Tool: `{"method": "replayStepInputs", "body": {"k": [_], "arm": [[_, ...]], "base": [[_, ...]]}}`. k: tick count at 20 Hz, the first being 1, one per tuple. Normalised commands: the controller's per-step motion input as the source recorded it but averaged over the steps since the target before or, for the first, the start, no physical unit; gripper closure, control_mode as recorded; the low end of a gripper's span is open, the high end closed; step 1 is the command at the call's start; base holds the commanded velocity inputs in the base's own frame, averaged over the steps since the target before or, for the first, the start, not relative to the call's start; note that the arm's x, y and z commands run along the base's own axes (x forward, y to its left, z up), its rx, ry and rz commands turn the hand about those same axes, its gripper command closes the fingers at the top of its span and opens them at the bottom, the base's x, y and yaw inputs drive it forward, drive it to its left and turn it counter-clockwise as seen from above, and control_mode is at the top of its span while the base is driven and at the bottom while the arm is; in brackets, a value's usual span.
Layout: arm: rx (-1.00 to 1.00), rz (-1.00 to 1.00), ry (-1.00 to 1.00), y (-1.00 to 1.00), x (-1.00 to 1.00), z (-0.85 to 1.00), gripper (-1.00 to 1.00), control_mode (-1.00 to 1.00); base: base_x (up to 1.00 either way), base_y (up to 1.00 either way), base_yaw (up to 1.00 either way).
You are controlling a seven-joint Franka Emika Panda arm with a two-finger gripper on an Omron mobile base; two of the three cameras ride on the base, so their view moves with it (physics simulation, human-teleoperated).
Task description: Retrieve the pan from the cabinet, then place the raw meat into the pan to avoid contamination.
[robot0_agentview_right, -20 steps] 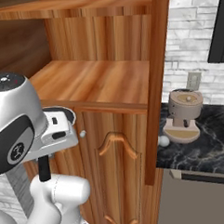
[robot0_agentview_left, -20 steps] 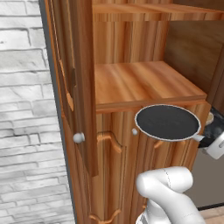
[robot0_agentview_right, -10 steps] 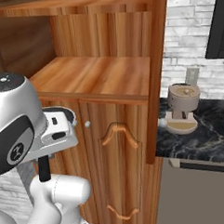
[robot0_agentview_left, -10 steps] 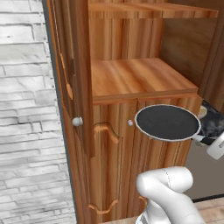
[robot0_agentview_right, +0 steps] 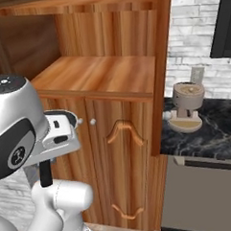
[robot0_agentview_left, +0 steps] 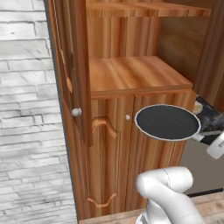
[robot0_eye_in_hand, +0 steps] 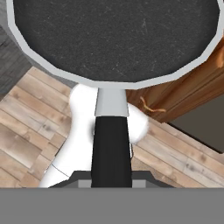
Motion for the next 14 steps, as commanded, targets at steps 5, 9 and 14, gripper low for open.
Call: {"method": "replayStepInputs", "body": {"k": [5, 9, 14], "arm": [[0.0, 0.0, 0.0, 0.0, 0.0, 0.0, 1.0, 1.0], [0.0, 0.0, 0.0, 0.0, 0.0, 0.0, 1.0, 1.0], [0.0, 0.0, 0.0, 0.0, 0.0, 0.0, 1.0, 1.0]], "base": [[-0.45, 0.0, 0.0], [-0.37, 0.0, 0.0], [-0.4, 0.0, 0.0]]}}
